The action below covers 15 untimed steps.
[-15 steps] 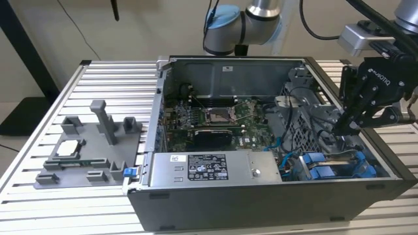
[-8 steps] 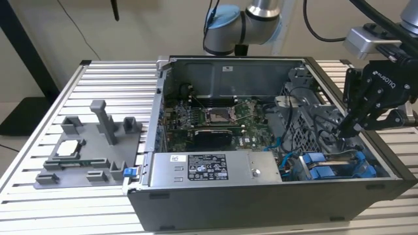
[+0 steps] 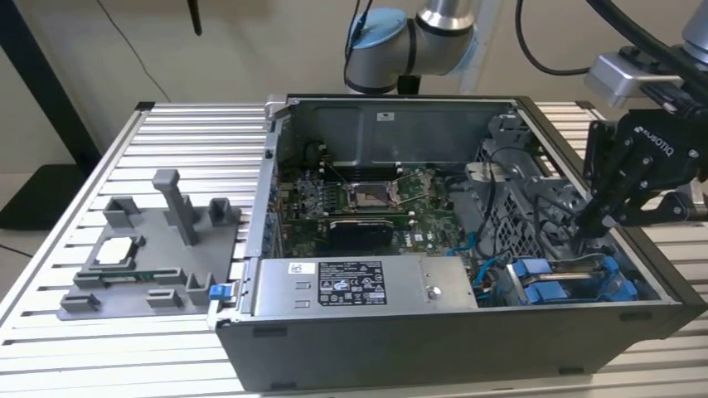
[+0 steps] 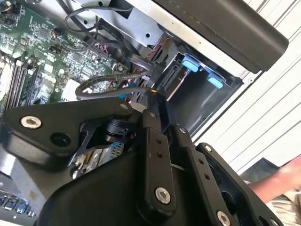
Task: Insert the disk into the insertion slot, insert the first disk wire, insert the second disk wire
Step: 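Insert the first disk wire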
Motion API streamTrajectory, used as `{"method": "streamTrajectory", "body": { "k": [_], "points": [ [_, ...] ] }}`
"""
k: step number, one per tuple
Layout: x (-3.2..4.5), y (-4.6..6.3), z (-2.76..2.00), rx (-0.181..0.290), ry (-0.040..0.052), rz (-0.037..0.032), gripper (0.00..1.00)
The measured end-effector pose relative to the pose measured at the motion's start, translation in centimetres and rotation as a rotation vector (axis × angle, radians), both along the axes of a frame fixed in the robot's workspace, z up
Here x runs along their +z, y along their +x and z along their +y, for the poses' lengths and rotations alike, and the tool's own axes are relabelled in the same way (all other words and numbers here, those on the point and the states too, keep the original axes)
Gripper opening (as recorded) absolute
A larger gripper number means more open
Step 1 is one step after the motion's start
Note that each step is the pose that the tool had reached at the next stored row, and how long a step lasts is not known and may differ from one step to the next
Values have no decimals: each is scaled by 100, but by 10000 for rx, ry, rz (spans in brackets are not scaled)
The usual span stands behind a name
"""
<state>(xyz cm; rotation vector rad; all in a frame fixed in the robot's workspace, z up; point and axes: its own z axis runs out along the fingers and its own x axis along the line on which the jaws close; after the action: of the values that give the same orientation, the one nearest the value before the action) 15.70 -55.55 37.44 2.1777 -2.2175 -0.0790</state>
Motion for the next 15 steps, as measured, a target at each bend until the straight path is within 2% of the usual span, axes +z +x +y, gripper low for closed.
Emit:
{"method": "streamTrajectory", "body": {
  "k": [15],
  "points": [
    [-44, 0, -15, 0, -160, 0, 0]
  ]
}}
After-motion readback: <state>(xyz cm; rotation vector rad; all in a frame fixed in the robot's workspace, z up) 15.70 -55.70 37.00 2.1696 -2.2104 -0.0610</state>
